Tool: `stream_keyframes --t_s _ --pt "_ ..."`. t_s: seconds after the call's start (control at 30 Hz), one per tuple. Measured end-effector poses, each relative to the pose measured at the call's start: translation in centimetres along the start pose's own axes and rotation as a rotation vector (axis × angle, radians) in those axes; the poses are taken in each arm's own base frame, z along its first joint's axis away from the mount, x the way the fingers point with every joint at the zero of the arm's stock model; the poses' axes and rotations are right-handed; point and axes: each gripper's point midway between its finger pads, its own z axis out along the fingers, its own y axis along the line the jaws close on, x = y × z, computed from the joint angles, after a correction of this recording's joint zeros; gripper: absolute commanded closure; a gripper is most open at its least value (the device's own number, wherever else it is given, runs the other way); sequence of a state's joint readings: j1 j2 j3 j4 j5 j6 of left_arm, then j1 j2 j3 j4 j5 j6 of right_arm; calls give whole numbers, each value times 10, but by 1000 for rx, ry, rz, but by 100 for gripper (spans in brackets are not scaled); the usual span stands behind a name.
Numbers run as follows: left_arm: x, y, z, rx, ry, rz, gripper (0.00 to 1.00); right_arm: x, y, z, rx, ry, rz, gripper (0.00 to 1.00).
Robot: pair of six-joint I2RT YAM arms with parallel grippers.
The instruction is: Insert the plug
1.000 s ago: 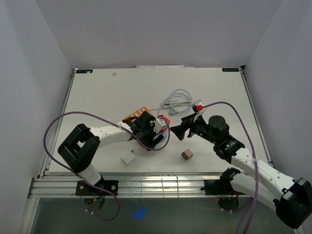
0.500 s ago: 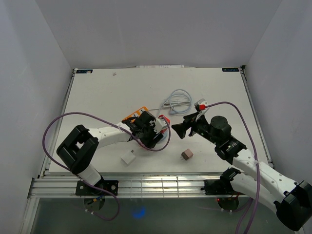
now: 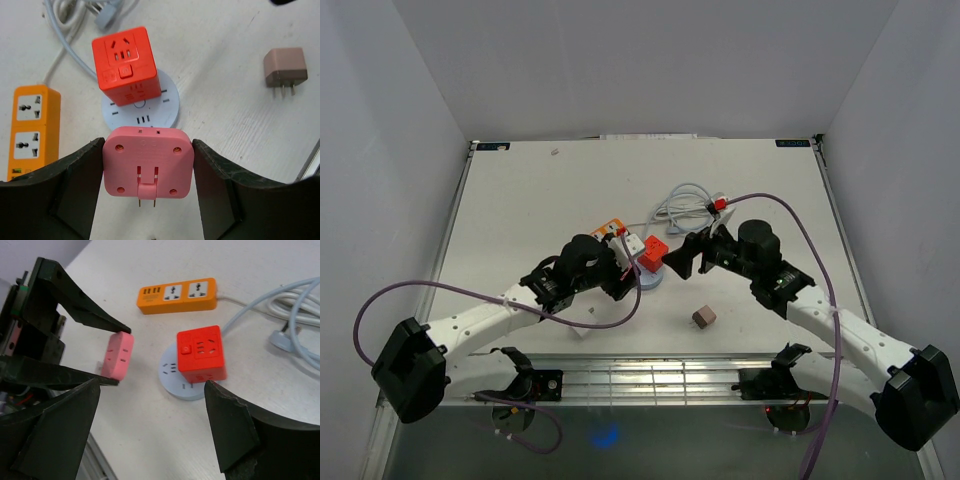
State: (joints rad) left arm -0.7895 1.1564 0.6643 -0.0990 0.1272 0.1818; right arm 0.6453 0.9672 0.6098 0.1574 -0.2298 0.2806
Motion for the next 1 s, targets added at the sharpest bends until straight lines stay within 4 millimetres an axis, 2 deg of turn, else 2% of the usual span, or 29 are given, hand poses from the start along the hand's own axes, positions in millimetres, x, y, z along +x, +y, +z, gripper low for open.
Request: stream_keyframes --t_s 0.07,0.2,0.33,0.57,0.7,0.83,1.0 --pt "-13 1 -5 -10 -83 7 45 -6 9 5 -42 14 27 17" --pt "-24 -1 -5 -4 -162 16 45 -16 29 17 -144 61 86 22" --pt "-29 -3 -1 9 -191 23 45 -14 39 27 -195 130 140 26" --pt "-43 -4 0 21 -250 55 45 -1 47 41 -199 286 204 31" --pt "-49 -5 -2 27 -285 78 45 10 50 45 -190 353 212 39" --pt "-49 -8 -5 38 -307 96 45 27 50 46 -174 418 224 41" --pt "-55 -10 -7 48 -331 114 45 37 49 49 -161 458 231 42"
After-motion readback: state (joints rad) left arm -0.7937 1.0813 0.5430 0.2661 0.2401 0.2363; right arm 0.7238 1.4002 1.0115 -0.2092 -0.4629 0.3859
